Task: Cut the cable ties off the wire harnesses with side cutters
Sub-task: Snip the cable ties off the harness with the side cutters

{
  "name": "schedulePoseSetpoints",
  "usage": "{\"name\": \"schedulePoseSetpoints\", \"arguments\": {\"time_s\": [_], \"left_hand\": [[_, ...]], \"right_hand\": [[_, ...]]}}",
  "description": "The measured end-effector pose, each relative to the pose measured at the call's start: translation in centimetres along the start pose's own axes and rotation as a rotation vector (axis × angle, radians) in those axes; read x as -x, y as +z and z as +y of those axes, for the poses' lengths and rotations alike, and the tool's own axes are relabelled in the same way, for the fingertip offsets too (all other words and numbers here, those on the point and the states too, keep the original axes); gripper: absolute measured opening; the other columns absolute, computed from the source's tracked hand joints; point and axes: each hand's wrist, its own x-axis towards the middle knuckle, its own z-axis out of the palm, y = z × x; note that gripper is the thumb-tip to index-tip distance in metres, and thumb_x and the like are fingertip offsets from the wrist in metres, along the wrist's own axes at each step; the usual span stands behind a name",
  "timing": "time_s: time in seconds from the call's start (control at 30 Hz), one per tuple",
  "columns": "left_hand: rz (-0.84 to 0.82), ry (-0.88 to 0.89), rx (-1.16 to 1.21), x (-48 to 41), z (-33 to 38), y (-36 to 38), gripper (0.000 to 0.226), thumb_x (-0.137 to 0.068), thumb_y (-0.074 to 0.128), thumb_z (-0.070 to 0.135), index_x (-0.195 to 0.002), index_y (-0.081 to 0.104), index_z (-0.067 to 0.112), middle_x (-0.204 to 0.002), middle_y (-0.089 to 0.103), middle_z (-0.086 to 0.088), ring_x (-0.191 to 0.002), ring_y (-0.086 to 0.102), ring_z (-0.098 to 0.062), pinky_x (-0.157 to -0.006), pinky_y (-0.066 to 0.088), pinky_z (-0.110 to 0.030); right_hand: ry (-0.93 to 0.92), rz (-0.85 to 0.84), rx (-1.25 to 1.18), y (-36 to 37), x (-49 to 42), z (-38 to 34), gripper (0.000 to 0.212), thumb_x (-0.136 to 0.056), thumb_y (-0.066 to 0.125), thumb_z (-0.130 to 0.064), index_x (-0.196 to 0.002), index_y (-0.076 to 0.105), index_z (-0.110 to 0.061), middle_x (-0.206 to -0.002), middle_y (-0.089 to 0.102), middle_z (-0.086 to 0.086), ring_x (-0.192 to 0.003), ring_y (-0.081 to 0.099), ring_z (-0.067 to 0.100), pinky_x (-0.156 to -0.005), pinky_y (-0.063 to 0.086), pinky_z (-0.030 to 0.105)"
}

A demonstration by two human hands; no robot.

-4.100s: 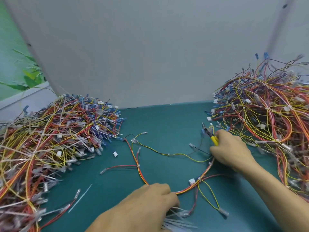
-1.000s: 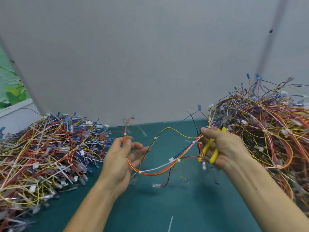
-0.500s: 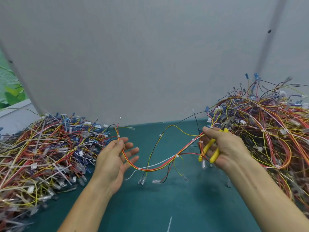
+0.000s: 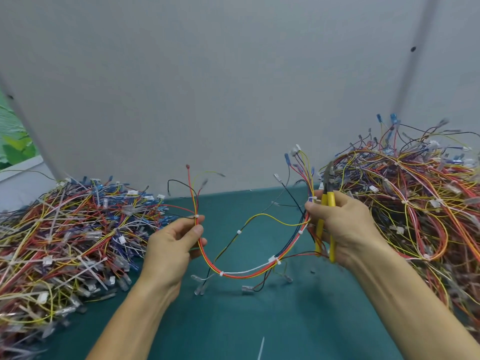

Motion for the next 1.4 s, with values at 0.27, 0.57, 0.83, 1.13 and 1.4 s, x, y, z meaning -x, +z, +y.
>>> {"name": "schedulePoseSetpoints", "arguments": {"time_s": [0.27, 0.57, 0.83, 1.13, 1.4], "left_hand": [[-0.009, 0.021, -0.031, 0.0, -0.2, 0.0, 0.020, -0.090, 0.059, 0.001, -0.087, 0.070, 0.017, -0.077, 0.071, 0.012, -0.056, 0.063, -0.004, -0.065, 0.052, -0.031], [0.002, 0.018, -0.020, -0.1, -0.2, -0.1, 0.020, -0.090, 0.059, 0.001, -0.087, 0.070, 0.017, -0.074, 0.068, 0.007, -0.062, 0.060, -0.012, -0.065, 0.050, -0.032], [0.039, -0.016, 0.022, -0.5, -0.4, -0.5, 0.017, -0.090, 0.059, 0.001, -0.088, 0.069, 0.014, -0.073, 0.063, 0.002, -0.067, 0.058, -0.015, -0.061, 0.048, -0.029], [0.060, -0.208, 0.246, -0.5, -0.8, -0.3, 0.008, -0.089, 0.061, 0.004, -0.084, 0.065, 0.009, -0.068, 0.065, -0.001, -0.059, 0.063, -0.015, -0.052, 0.057, -0.027], [0.026, -0.364, 0.737, -0.3, -0.8, 0.9, 0.015, -0.092, 0.049, -0.006, -0.082, 0.055, 0.002, -0.060, 0.066, -0.008, -0.055, 0.068, -0.013, -0.052, 0.058, -0.026]], "right_hand": [[-0.100, 0.006, 0.121, 0.0, -0.2, 0.2, 0.020, -0.086, 0.065, 0.004, -0.083, 0.060, -0.016, -0.065, 0.056, 0.002, -0.046, 0.053, 0.009, -0.050, 0.046, 0.025], [-0.127, 0.008, 0.158, -0.2, -0.4, 0.2, 0.021, -0.088, 0.062, 0.004, -0.084, 0.058, -0.017, -0.067, 0.054, 0.003, -0.054, 0.053, 0.016, -0.051, 0.047, 0.027], [-0.203, 0.088, 0.098, -0.4, -0.4, 0.0, 0.024, -0.087, 0.063, 0.004, -0.082, 0.057, -0.018, -0.068, 0.054, 0.003, -0.058, 0.053, 0.015, -0.054, 0.048, 0.026], [-0.411, 0.172, -0.004, 0.4, 0.4, -2.1, 0.024, -0.087, 0.066, 0.000, -0.085, 0.058, -0.023, -0.068, 0.057, -0.008, -0.055, 0.054, 0.001, -0.056, 0.049, 0.017], [-0.213, 0.265, -0.392, 0.8, -0.1, -4.5, 0.027, -0.090, 0.060, 0.003, -0.082, 0.051, -0.021, -0.074, 0.056, -0.002, -0.065, 0.057, 0.013, -0.068, 0.051, 0.035]]}}
